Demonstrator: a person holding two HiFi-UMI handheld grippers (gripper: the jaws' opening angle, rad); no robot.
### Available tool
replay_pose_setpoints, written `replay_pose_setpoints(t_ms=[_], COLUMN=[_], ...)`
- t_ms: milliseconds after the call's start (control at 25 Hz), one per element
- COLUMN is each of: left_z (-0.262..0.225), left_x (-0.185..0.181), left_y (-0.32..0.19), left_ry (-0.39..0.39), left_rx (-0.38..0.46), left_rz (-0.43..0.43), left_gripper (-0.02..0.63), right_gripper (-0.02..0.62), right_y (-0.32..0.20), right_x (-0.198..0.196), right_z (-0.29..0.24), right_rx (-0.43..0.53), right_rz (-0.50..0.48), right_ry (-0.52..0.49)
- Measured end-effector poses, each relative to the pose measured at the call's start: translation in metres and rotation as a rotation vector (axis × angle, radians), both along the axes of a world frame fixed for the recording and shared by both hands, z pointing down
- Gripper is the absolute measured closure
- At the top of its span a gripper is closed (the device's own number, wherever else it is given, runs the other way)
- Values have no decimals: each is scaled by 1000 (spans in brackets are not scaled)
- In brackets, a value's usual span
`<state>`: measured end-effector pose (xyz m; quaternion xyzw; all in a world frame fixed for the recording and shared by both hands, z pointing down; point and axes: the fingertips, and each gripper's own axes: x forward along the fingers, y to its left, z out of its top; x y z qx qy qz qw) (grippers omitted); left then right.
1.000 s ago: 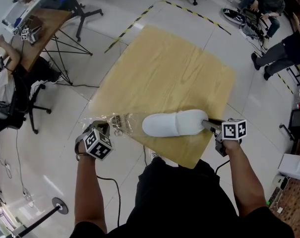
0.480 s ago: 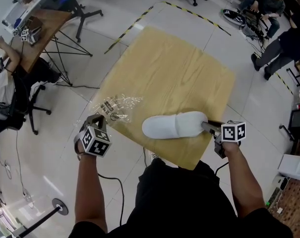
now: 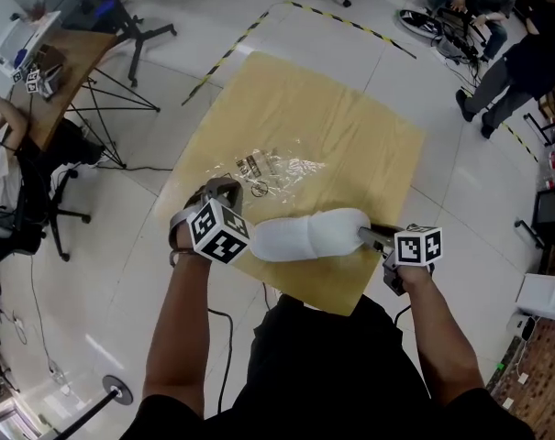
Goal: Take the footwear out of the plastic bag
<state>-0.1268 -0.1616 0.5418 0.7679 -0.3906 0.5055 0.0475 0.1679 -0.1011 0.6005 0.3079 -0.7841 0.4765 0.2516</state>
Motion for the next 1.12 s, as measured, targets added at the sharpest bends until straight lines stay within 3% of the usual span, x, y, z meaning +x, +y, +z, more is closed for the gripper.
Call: replay_pose_setpoints(t_ms=[400, 720, 800, 920, 1120], left_z=[37, 82, 86, 81, 44], left_x=[120, 142, 139, 140, 132], left_y=[-42, -52, -53, -52, -41], left_ry=[22, -47, -52, 9, 193], left_rx=[-119, -199, -201, -182, -109], left_rz=[178, 221, 213, 165, 65], left_gripper=[599, 596, 559, 526, 523], right_gripper=[485, 483, 479, 425, 350], right_y=[3, 6, 3, 3, 14], right_x=[5, 4, 6, 17, 42], right_z=[3, 5, 3, -1, -17], right_rx=[-10, -23, -2, 33, 71], right_rz=[43, 77, 97, 127, 233], right_ry=[-29, -66, -64, -37, -4])
